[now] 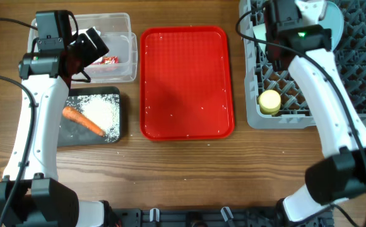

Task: Sort waste into correct bins and load items into the dishwasher rack
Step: 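Lift the white bowl and place it upright in the rack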

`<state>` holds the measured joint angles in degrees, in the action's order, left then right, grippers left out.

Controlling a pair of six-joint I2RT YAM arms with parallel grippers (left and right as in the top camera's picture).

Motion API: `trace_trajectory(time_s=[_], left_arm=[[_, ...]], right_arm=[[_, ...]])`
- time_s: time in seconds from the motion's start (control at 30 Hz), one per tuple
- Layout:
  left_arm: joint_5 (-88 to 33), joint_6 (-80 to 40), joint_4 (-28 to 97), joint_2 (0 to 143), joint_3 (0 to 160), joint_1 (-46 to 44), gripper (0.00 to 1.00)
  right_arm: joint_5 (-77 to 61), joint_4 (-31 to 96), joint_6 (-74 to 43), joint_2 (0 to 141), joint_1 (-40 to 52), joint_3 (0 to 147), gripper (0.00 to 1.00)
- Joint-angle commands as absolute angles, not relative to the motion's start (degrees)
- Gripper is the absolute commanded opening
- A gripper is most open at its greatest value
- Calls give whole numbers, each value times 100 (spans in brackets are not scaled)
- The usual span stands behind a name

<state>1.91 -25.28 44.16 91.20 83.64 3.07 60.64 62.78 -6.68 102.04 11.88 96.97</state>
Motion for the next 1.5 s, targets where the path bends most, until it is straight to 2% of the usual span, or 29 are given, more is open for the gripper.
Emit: trace_trajectory(time_s=[0.0, 0.47, 0.6, 0.83, 1.0, 1.23, 1.3, 1.47], left_arm=[[266, -2598, 4412, 9164, 8357, 329, 100], [266, -2596, 4412, 9164, 8357, 329, 100], [266, -2596, 4412, 9164, 8357, 329, 100], [266, -2598, 4412, 9164, 8357, 327, 100], [266, -2596, 4412, 9164, 8357, 329, 100], [266, -2598, 4412, 9164, 8357, 329, 100], [266, -2596, 4412, 9164, 8357, 329, 100], [266, -2598, 4412, 9164, 8357, 329, 100]], right_arm=[[6359, 6399, 34, 10687, 1153, 9699, 4], [6689, 6549, 3, 11080, 934, 9699, 4], [6184, 6584, -43, 11080, 1144, 9699, 4], [6171, 6628, -355, 11166, 1391, 9467, 4], [7371, 6106, -294, 11166, 1476, 8621, 4], [7323, 5135, 292, 11166, 1929, 8576, 5], [6893, 5120, 272, 11170, 1990, 8560, 6], [6904, 5105, 244, 11179, 2036, 8381, 10]])
